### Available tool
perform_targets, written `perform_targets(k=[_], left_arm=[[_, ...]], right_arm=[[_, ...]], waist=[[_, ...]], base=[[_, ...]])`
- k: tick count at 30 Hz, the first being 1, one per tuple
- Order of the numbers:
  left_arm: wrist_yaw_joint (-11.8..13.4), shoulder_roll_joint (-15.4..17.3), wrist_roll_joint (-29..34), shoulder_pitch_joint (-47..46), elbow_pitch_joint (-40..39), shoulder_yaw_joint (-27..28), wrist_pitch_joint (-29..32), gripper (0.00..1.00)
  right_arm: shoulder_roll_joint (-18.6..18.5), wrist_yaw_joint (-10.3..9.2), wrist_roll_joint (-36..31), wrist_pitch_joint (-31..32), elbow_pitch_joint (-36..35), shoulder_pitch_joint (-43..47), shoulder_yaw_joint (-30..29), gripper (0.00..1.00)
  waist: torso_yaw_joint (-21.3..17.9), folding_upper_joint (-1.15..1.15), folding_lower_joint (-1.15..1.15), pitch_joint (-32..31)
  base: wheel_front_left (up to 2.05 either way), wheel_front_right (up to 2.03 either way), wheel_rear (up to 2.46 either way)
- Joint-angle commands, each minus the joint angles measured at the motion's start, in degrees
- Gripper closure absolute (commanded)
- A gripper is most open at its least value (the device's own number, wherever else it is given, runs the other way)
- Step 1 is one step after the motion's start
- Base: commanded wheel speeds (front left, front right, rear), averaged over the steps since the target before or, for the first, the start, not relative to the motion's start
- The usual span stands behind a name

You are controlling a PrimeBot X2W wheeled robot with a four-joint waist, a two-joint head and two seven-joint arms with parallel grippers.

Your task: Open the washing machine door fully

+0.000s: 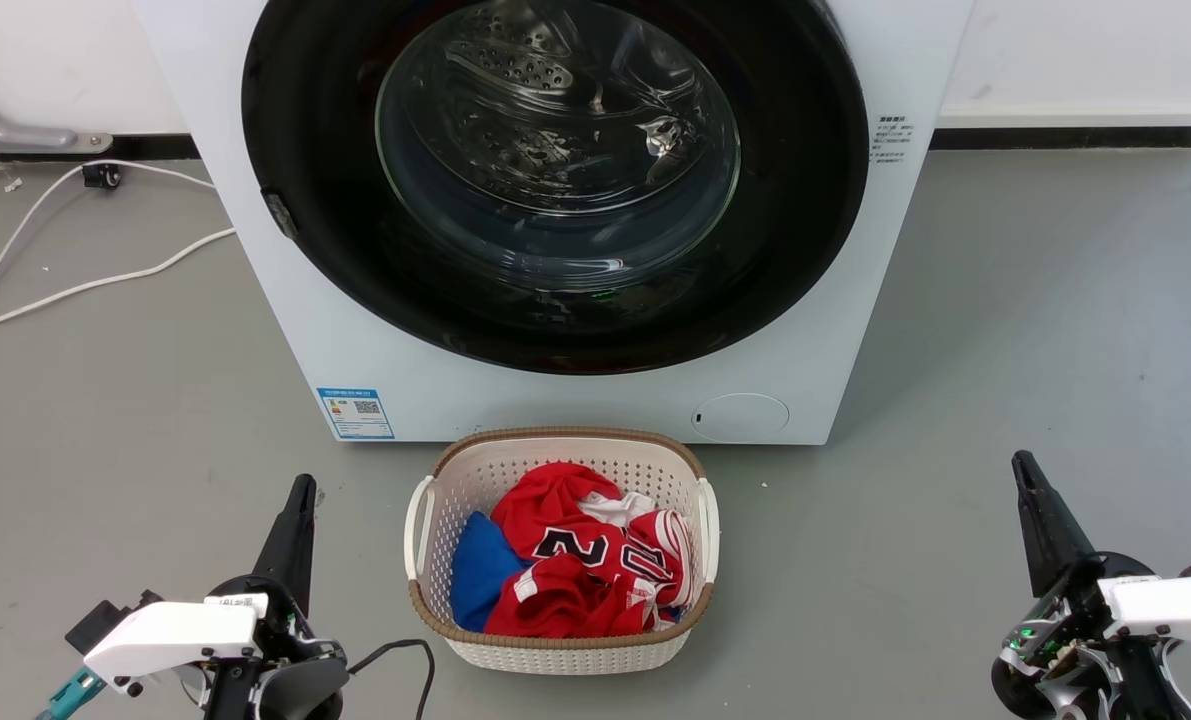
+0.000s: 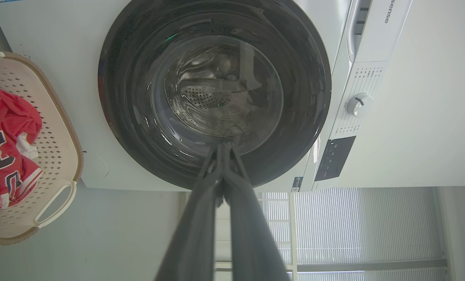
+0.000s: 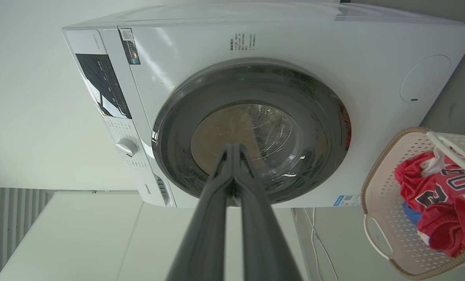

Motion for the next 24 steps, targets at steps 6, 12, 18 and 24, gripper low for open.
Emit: perform_targets(k=[6,12,18,24], left_arm=[[-0.16,-0.1,0.45,-0.46,0.03,0.28,0.11,1.0],[-0.16,-0.11,0.37,-0.46,0.03,0.3,0.14,1.0],[-0.16,-0.13,0.39,-0.47,0.03,0.33,0.17,1.0],[-0.16,-0.15,0.31,-0.47,0.03,0.35,0.2,1.0]], right_arm=[[0.24,0.0,-0.29,0.23,0.07,-0.65,-0.11,1.0],[0.27,0.0,-0.35,0.28,0.08,-0.66,-0.15,1.0],[0.29,0.0,-0.34,0.32,0.08,-0.66,-0.19,1.0],[0.32,0.0,-0.39,0.27,0.08,-0.67,-0.22,1.0]], waist=[[0.0,0.0,0.0,0.0],[0.0,0.0,0.0,0.0],[0.0,0.0,0.0,0.0],[0.0,0.0,0.0,0.0]], base=[[0.0,0.0,0.0],[0.0,0.0,0.0],[0.0,0.0,0.0],[0.0,0.0,0.0]])
